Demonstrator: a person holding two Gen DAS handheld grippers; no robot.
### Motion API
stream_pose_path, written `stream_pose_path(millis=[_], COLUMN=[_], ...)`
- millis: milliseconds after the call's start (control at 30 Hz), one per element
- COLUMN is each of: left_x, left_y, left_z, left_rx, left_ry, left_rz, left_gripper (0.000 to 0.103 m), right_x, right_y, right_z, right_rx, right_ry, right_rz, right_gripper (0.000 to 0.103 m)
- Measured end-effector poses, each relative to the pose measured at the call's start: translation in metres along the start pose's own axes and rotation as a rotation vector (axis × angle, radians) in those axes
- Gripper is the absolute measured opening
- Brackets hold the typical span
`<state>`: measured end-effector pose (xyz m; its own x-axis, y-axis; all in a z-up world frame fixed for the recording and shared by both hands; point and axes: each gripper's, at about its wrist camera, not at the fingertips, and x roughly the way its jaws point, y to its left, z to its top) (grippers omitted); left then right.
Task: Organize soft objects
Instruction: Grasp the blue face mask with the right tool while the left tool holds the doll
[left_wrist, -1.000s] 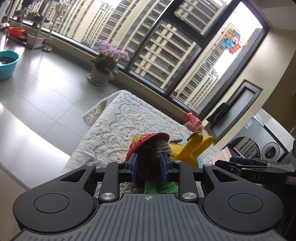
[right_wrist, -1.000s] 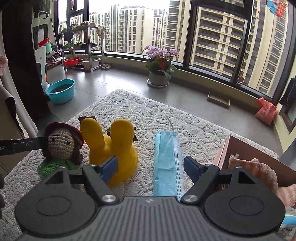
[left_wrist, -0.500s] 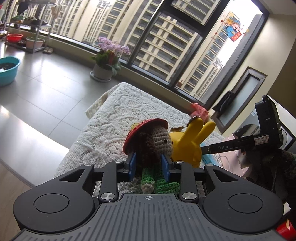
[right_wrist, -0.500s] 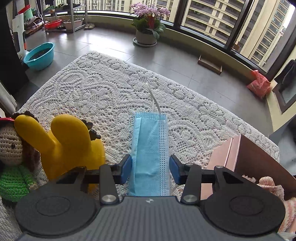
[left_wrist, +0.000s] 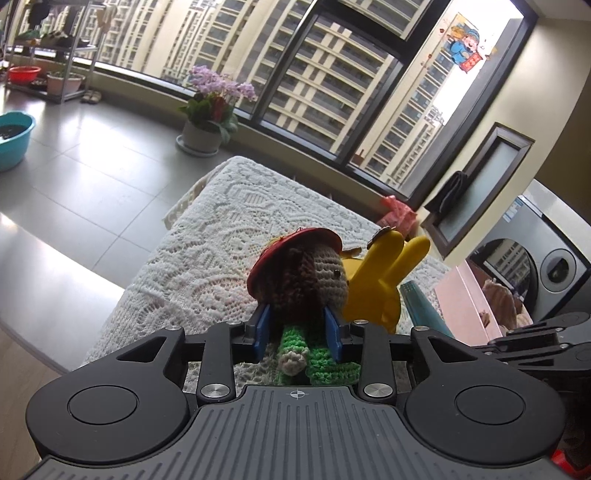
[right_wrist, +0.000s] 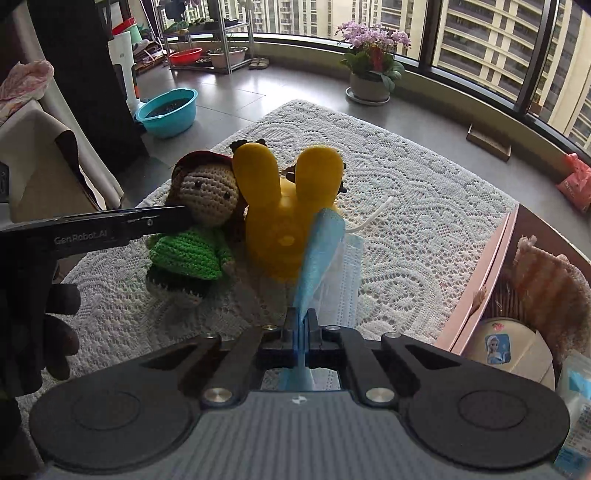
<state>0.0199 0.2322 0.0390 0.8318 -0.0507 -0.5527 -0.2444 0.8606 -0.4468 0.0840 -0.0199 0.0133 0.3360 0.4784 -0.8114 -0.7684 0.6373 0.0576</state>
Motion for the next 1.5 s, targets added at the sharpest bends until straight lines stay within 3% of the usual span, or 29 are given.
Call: stream_pose_path(millis=[167, 300, 333, 400, 433, 467, 567, 667, 867, 1033, 1233, 1500], left_x=[0.006, 0.007, 0.007, 0.006, 0.006, 0.005, 0.006, 0.013, 0.024, 0.039, 0.048, 0.013], left_y=[-0.007, -0.017, -0.021, -0.027, -0.03, -0.032, -0.037, -0.041, -0.053, -0.052, -0.048, -0.029], left_z=[0.0, 0.002, 0.002, 0.001, 0.0, -0.001, -0.003, 0.0, 0.002, -0.001, 0.001, -0.009], left_rx=[0.009, 0.04, 0.052, 0.079, 0.096, 0.111, 0.142, 0.158, 0.191, 0.174, 0.135, 0.099], left_ry=[-0.007, 0.001, 0.007, 0.008, 0.007, 0.006, -0.002, 0.003, 0.046, 0.085, 0.105, 0.101], left_rz=[0.013, 0.045, 0.059, 0.081, 0.092, 0.1, 0.117, 0.148, 0.204, 0.219, 0.226, 0.091], left_gripper=[0.037, 0.039, 0.04, 0.04, 0.04, 0.04, 0.042, 0.044, 0.054, 0.059, 0.056, 0.048], right_x=[-0.038, -0.048, -0.049, -0.048, -0.047, -0.046, -0.045, -0.046, -0.049, -0.045, -0.044, -0.043], right_y=[0.008, 0.017, 0.016, 0.016, 0.016, 0.017, 0.014, 0.009, -0.004, -0.001, 0.001, -0.01], right_z=[-0.064, -0.112, -0.121, -0.14, -0.148, -0.155, -0.175, -0.184, -0.187, -0.185, -0.186, -0.184], right_rx=[0.034, 0.013, 0.019, 0.04, 0.05, 0.06, 0.101, 0.149, 0.21, 0.189, 0.178, 0.202], right_ry=[-0.047, -0.104, -0.122, -0.153, -0.168, -0.186, -0.273, -0.335, -0.356, -0.347, -0.343, -0.334], right_rz=[0.081, -0.012, -0.023, -0.04, -0.046, -0.048, -0.051, -0.035, 0.036, 0.055, 0.068, 0.163], right_gripper=[0.003, 0.004, 0.008, 0.031, 0.05, 0.059, 0.061, 0.066, 0.077, 0.086, 0.091, 0.103])
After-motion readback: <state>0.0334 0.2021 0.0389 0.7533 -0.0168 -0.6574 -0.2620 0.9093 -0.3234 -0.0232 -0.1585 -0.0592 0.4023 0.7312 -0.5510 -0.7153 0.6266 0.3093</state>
